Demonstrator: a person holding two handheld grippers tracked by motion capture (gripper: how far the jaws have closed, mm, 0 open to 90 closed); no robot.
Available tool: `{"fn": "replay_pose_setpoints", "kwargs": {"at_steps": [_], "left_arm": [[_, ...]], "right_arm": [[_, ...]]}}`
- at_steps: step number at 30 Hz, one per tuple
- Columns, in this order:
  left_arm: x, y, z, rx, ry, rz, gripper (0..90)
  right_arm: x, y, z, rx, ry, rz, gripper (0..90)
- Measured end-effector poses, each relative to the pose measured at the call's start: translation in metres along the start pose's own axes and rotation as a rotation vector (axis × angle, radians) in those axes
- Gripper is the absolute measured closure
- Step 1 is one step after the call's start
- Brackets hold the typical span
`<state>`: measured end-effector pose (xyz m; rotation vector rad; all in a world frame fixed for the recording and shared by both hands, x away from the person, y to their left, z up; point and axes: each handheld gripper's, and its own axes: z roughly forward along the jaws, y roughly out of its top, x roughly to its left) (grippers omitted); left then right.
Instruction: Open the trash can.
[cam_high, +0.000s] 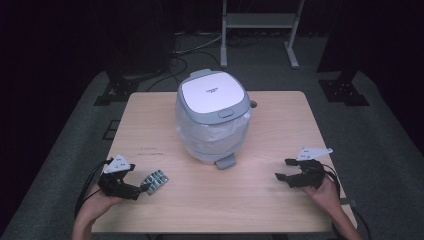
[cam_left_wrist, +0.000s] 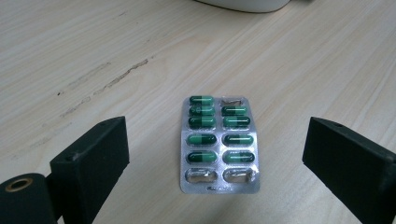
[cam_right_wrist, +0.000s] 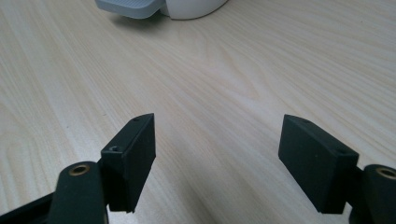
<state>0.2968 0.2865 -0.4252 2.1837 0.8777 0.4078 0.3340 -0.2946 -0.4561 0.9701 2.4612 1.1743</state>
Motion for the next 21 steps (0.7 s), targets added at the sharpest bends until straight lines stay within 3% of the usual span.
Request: {"fn": "replay_pose_setpoints", "kwargs": {"at_steps": [21], "left_arm": [[-0.0035, 0.0020, 0.0064, 0.003, -0.003, 0.009, 6.2]], "right_arm": [[0.0010, -0.0002, -0.0008, 0.001, -0.002, -0.002, 26.2]]}}
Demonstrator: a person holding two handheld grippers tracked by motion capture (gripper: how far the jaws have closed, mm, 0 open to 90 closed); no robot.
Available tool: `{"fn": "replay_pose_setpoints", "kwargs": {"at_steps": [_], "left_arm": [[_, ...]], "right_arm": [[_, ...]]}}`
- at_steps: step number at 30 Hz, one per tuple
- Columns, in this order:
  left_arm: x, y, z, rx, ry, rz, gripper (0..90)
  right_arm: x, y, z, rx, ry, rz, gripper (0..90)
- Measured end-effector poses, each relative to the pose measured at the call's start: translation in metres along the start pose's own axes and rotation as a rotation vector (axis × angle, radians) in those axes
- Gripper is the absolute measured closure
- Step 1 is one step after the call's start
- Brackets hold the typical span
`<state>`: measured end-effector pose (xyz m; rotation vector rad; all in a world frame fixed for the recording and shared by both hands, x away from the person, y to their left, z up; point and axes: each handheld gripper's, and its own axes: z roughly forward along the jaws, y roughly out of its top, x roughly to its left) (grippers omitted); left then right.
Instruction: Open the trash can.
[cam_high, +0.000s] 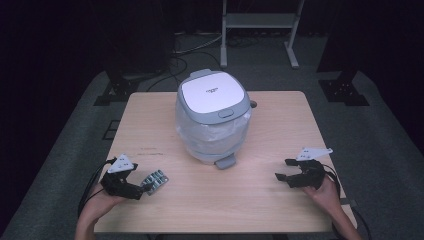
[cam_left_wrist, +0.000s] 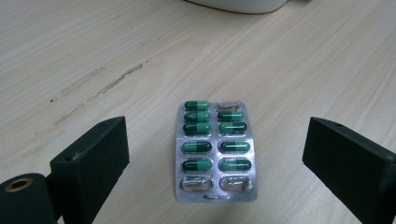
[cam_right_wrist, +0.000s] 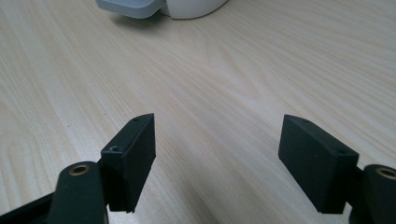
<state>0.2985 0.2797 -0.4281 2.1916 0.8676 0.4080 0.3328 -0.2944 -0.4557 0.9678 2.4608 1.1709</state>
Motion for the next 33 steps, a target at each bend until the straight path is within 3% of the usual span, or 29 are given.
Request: {"fn": "replay_pose_setpoints", "kwargs": {"at_steps": [12, 22, 33], "left_arm": [[-0.001, 0.000, 0.005, 0.010, -0.004, -0.003, 6.2], [-0.001, -0.003, 0.011, 0.020, -0.016, -0.005, 6.2], [0.000, -0.004, 0.013, 0.023, -0.021, -0.008, 6.1]], "right_arm": [[0.002, 0.001, 0.002, 0.000, 0.007, -0.002, 26.2], [0.001, 0.006, 0.003, -0.009, 0.053, 0.029, 25.4], [0.003, 0.037, -0.011, -0.006, 0.069, -0.007, 25.3]]}}
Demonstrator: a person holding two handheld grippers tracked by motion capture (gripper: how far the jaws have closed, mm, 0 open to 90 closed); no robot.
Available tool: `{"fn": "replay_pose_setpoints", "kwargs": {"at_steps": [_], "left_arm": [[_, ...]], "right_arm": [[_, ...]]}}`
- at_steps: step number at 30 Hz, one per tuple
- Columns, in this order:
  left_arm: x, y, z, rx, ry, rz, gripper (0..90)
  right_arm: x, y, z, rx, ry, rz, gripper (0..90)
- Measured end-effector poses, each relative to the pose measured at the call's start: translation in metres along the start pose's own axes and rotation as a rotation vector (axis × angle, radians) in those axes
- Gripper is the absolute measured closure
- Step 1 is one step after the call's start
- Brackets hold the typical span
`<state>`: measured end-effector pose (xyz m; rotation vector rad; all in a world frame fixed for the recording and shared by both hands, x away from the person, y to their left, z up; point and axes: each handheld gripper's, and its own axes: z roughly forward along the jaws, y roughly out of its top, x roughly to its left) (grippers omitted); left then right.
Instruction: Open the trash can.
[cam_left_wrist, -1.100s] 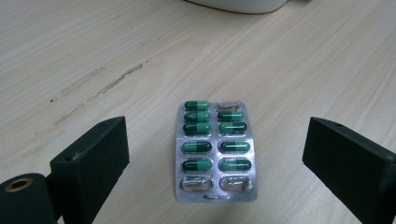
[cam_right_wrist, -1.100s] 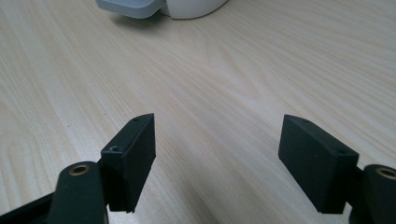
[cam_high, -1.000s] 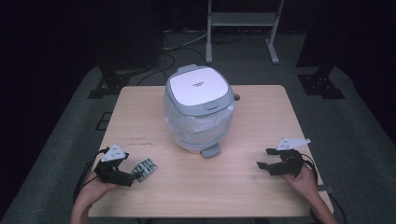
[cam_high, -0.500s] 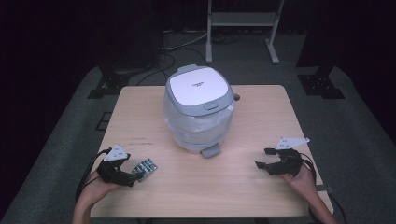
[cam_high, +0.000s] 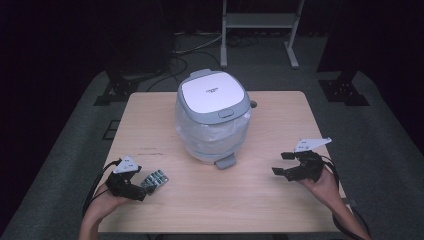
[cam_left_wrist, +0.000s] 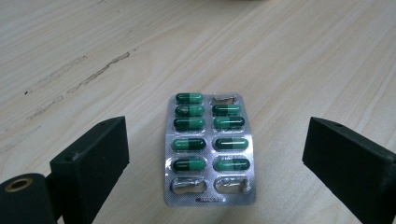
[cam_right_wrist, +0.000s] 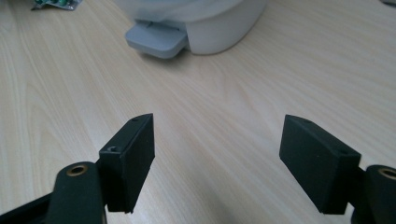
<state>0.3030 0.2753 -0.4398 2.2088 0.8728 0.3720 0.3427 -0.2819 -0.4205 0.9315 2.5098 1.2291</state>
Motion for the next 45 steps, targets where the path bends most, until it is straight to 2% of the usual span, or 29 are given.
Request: {"fn": "replay_pose_setpoints", "kwargs": {"at_steps": [7, 10, 11, 12, 15, 16, 23, 33, 40, 45], "left_arm": [[0.002, -0.001, -0.002, -0.011, 0.000, -0.008, 6.2], [0.002, -0.002, -0.002, -0.014, -0.003, -0.010, 6.1], [0.002, -0.002, -0.002, -0.014, -0.003, -0.010, 6.1], [0.002, -0.002, -0.001, -0.009, -0.005, -0.005, 6.1], [0.002, -0.002, -0.001, -0.009, -0.007, -0.006, 6.1], [0.002, -0.002, -0.002, -0.011, -0.007, -0.003, 6.1], [0.002, -0.002, -0.002, -0.014, -0.009, -0.006, 6.1], [0.002, -0.002, -0.002, -0.015, -0.010, -0.001, 6.1], [0.003, -0.002, -0.001, -0.011, -0.017, 0.005, 6.1], [0.002, -0.002, -0.002, -0.015, -0.013, 0.006, 6.1]], "right_arm": [[0.002, 0.024, -0.011, 0.009, 0.008, -0.023, 25.4], [0.006, 0.043, -0.019, 0.009, 0.010, -0.045, 25.4], [0.006, 0.043, -0.019, 0.009, 0.010, -0.045, 25.4], [0.007, 0.054, -0.024, 0.001, 0.018, -0.052, 25.4], [0.008, 0.062, -0.027, 0.000, 0.020, -0.057, 25.4], [0.010, 0.069, -0.028, -0.005, 0.024, -0.061, 25.4], [0.014, 0.089, -0.029, -0.003, 0.054, -0.074, 25.4], [0.017, 0.117, -0.035, 0.002, 0.058, -0.094, 25.4], [0.024, 0.140, -0.041, 0.005, 0.091, -0.107, 25.4], [0.028, 0.149, -0.042, 0.015, 0.089, -0.123, 25.4]]}}
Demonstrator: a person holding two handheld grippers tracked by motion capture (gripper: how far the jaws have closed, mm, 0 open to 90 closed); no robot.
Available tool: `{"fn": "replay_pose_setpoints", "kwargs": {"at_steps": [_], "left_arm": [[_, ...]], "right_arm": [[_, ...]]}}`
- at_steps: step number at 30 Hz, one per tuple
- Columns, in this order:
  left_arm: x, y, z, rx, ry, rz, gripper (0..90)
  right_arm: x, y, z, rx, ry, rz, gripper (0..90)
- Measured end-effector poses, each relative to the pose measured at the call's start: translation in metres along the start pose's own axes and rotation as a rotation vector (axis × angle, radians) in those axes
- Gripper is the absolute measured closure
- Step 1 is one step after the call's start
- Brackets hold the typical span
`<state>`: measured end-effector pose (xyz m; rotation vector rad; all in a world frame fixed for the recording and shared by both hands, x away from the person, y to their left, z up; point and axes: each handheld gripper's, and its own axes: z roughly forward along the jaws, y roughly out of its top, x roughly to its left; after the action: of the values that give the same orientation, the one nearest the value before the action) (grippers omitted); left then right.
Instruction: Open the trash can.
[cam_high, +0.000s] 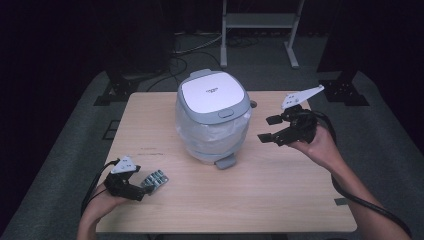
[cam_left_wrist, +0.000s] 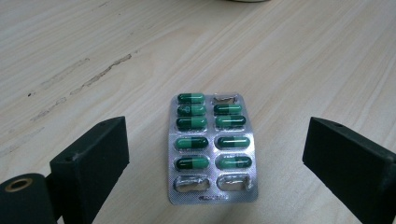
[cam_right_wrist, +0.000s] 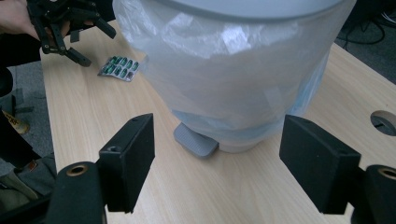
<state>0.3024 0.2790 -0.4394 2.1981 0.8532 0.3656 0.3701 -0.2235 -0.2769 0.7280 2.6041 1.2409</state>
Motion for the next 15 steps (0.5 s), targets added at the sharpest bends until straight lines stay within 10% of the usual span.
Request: {"fn": "replay_pose_setpoints", "kwargs": {"at_steps": [15], "left_arm": [[0.000, 0.000, -0.002, 0.002, 0.006, 0.003, 6.1]], "right_arm": [[0.010, 0.038, -0.006, -0.003, 0.012, -0.041, 29.3]]}}
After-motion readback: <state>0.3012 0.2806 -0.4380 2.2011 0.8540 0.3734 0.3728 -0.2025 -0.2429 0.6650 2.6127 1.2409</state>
